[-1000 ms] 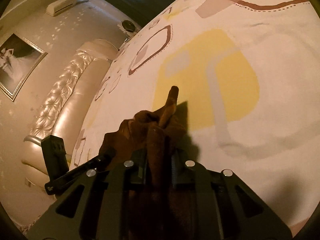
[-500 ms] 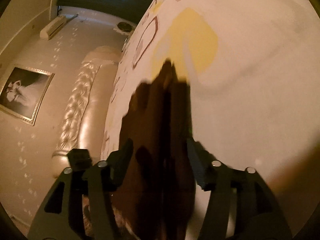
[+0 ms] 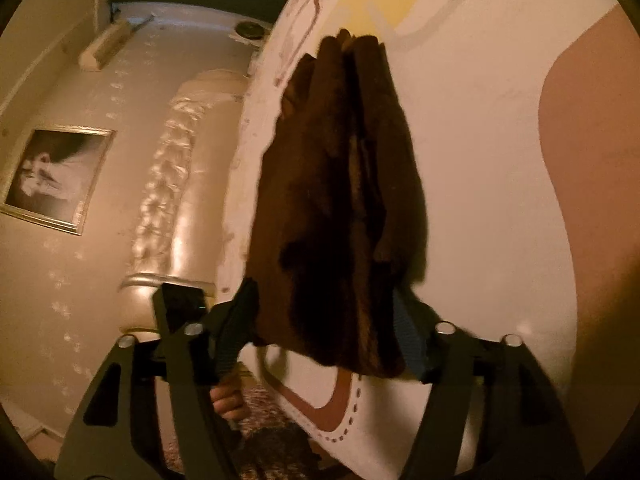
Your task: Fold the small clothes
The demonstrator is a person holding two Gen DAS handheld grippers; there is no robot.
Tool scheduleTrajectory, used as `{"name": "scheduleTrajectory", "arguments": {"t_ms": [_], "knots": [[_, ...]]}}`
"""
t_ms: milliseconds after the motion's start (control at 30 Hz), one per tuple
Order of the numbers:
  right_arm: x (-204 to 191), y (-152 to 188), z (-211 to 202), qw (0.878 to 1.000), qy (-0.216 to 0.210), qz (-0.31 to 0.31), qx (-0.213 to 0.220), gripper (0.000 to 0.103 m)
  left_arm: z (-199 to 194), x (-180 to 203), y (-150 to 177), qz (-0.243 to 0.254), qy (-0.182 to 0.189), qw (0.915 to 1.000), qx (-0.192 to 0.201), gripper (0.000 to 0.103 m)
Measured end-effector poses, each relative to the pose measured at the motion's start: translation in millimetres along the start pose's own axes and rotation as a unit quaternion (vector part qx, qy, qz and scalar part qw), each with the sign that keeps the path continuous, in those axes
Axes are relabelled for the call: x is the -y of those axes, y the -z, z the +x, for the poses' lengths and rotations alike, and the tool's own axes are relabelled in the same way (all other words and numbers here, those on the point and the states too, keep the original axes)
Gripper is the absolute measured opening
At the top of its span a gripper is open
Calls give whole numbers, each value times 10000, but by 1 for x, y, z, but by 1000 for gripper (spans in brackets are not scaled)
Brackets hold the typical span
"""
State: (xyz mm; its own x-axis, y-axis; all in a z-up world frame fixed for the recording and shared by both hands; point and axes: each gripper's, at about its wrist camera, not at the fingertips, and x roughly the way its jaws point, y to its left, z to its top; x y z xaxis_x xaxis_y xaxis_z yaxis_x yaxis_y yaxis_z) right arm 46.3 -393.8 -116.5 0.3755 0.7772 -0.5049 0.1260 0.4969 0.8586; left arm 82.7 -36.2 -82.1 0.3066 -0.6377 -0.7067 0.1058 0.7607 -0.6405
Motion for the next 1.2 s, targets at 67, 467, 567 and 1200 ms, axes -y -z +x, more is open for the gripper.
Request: {"name": "scheduleTrajectory", "arguments": {"t_ms": [67,467,567,1200], "knots": [[1,2,4,9997,245,-10,-70,20,0,3,3,93,-131,9999,-27,36],[7,24,-18,9995,289,-107,90,10,-10,28,23,735,-758,9944,91,25],[13,24,-17,9996,248,-22,93,10,-7,27,22,730,-780,9942,98,25],[12,23,-15,9997,211,8,103,10,-6,25,25,770,-807,9937,119,26]]}}
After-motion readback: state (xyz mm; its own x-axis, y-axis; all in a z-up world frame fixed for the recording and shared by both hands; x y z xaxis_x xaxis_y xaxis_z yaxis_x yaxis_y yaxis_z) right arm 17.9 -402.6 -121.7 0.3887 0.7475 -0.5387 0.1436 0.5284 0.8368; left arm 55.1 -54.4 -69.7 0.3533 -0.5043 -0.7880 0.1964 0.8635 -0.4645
